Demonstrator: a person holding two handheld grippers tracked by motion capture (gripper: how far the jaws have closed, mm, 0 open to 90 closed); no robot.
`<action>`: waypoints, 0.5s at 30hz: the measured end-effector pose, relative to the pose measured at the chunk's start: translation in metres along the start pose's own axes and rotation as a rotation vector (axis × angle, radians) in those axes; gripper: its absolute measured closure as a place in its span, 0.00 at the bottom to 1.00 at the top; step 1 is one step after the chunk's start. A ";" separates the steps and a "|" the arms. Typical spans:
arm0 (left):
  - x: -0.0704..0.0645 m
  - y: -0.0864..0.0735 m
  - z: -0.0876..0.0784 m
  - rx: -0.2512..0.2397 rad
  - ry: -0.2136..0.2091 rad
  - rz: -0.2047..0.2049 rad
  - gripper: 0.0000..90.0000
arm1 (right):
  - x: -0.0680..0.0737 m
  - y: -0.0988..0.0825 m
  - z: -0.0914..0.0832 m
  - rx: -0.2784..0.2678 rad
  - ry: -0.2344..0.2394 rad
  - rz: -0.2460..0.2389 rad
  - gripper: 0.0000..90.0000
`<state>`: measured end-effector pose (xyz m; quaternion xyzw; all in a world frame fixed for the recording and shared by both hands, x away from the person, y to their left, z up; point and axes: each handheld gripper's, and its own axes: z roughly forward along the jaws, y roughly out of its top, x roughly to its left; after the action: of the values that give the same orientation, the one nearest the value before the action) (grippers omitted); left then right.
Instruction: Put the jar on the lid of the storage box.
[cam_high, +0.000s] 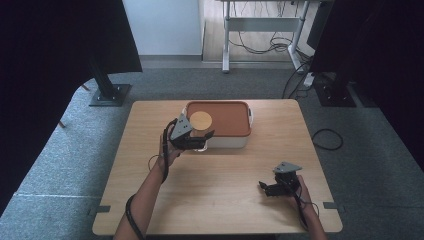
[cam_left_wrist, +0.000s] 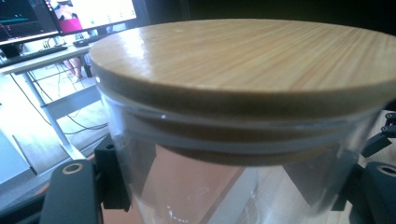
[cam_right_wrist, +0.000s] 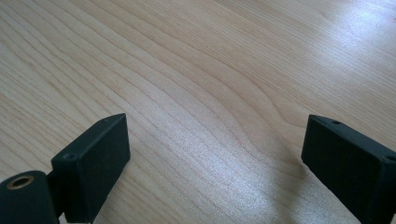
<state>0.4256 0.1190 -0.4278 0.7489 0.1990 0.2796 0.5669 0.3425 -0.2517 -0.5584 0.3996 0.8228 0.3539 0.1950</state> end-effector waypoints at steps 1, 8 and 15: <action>0.000 0.000 0.001 -0.002 -0.001 -0.003 0.28 | 0.000 0.000 0.000 0.000 0.000 -0.001 0.08; 0.001 0.001 0.006 -0.003 -0.003 -0.004 0.28 | 0.000 0.000 0.000 0.000 0.001 0.001 0.08; 0.000 0.009 0.011 -0.007 -0.007 0.003 0.28 | 0.000 0.000 0.000 0.000 0.001 -0.001 0.08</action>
<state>0.4331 0.1085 -0.4217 0.7481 0.1947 0.2786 0.5700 0.3425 -0.2517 -0.5584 0.3991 0.8232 0.3540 0.1945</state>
